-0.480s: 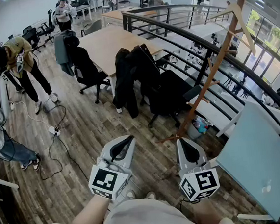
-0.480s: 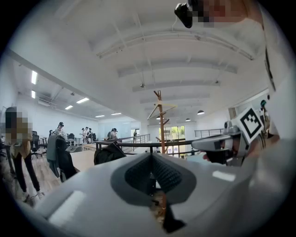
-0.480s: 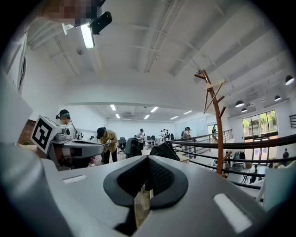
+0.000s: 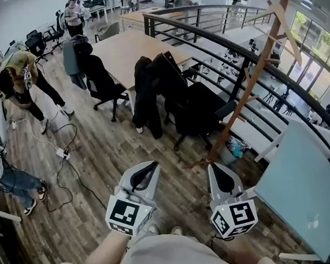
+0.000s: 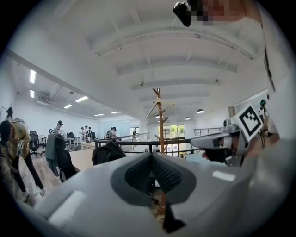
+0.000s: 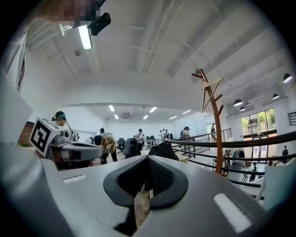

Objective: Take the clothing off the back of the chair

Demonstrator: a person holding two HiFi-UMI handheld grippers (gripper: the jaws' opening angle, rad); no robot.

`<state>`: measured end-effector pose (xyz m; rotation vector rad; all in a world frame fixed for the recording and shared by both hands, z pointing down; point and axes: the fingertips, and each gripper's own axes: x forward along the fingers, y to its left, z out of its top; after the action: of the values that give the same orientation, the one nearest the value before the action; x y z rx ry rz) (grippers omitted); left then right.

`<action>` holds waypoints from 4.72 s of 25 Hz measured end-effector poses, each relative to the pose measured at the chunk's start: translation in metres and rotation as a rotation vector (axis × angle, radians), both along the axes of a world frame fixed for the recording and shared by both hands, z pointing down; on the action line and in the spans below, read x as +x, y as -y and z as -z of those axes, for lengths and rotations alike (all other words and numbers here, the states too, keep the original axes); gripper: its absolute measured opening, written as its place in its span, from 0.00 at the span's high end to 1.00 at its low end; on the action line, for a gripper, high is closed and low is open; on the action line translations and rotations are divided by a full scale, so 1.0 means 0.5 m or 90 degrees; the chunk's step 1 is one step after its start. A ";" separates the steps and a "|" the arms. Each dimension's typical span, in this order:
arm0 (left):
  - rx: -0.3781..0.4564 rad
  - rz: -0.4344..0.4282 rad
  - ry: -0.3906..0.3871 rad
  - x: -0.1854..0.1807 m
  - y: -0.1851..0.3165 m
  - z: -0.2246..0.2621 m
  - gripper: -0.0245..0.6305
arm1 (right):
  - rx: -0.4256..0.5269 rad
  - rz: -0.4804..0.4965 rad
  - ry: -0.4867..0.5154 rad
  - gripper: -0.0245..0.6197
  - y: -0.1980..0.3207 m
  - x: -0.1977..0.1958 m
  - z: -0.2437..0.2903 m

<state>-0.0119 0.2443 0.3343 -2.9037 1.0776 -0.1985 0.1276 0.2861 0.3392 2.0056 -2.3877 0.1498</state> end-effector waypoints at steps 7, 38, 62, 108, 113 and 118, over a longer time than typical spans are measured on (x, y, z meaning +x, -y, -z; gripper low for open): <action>-0.008 0.011 0.002 0.013 0.002 -0.009 0.96 | -0.013 0.013 -0.003 0.96 0.005 0.013 -0.016; -0.003 0.057 0.012 0.080 0.021 -0.040 0.96 | -0.011 0.054 -0.007 0.96 0.058 0.101 -0.054; -0.030 0.011 0.014 0.102 0.429 -0.079 0.96 | -0.055 -0.004 -0.017 0.96 0.430 0.121 -0.093; -0.028 0.017 -0.013 0.114 0.965 -0.039 0.96 | -0.084 -0.004 -0.028 0.96 0.990 0.135 -0.075; -0.026 0.045 0.008 0.121 0.965 -0.050 0.88 | -0.090 0.016 -0.024 0.96 0.996 0.152 -0.089; -0.027 0.061 0.022 0.137 0.977 -0.056 0.79 | -0.066 0.034 -0.051 0.95 1.023 0.172 -0.079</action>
<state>0.0567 -0.2440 0.3623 -2.8766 1.2221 -0.2773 0.2134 -0.2256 0.3788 1.8661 -2.3308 0.1837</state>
